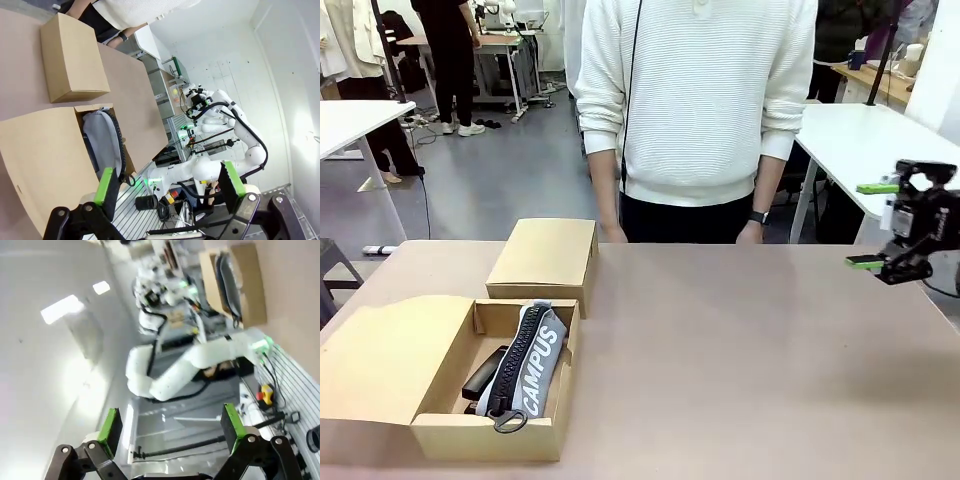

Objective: Place items inside the box.
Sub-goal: Pick up a Pencil pouch or Stapler and place it inside the Mailer Box closest to the robot, then close the lid of the Mailer Box closest to the robot.

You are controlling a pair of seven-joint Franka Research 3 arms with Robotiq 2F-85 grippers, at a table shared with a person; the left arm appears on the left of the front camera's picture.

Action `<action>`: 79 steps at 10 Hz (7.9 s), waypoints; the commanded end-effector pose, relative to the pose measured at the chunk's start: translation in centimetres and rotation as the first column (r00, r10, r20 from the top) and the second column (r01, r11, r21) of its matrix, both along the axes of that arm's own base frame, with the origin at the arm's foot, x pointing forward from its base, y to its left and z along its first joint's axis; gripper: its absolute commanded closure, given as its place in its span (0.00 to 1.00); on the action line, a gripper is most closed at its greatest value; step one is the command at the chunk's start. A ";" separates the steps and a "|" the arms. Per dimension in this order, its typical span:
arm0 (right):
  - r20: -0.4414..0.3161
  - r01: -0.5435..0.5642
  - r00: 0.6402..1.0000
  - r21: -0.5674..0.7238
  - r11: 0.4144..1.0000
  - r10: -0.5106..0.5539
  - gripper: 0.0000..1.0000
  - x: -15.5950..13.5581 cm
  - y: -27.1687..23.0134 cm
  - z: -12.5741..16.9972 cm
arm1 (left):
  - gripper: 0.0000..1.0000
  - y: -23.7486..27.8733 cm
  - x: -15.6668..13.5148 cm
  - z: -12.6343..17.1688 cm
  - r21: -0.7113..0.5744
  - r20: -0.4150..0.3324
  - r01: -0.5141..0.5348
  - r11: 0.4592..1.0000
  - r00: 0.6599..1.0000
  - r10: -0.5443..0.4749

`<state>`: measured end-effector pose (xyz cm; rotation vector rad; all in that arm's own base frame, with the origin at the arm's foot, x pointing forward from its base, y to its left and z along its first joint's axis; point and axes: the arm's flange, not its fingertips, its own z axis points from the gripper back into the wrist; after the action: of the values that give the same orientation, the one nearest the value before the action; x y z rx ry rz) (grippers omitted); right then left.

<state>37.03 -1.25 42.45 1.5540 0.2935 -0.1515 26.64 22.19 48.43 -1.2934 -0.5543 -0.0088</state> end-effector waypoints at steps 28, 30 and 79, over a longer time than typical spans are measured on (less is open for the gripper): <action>0.000 0.000 1.000 0.000 1.000 0.000 0.00 0.0 0.0 0.0 | 0.00 -11.3 2.6 -1.4 0.545 0.763 0.013 0.838 0.406 -0.502; 0.000 0.000 1.000 0.000 1.000 0.000 0.00 0.0 0.0 0.0 | 0.00 -9.9 5.0 -4.3 0.571 0.750 0.024 0.820 0.391 -0.534; 0.000 0.000 1.000 0.000 1.000 0.000 0.00 0.0 0.0 0.0 | 0.00 -33.8 -4.2 -21.3 0.533 0.810 0.425 0.732 -0.005 -0.587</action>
<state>37.11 -1.00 41.98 1.5618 0.2777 -0.1545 35.06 -12.30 32.66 -1.1846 -1.0321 -1.6410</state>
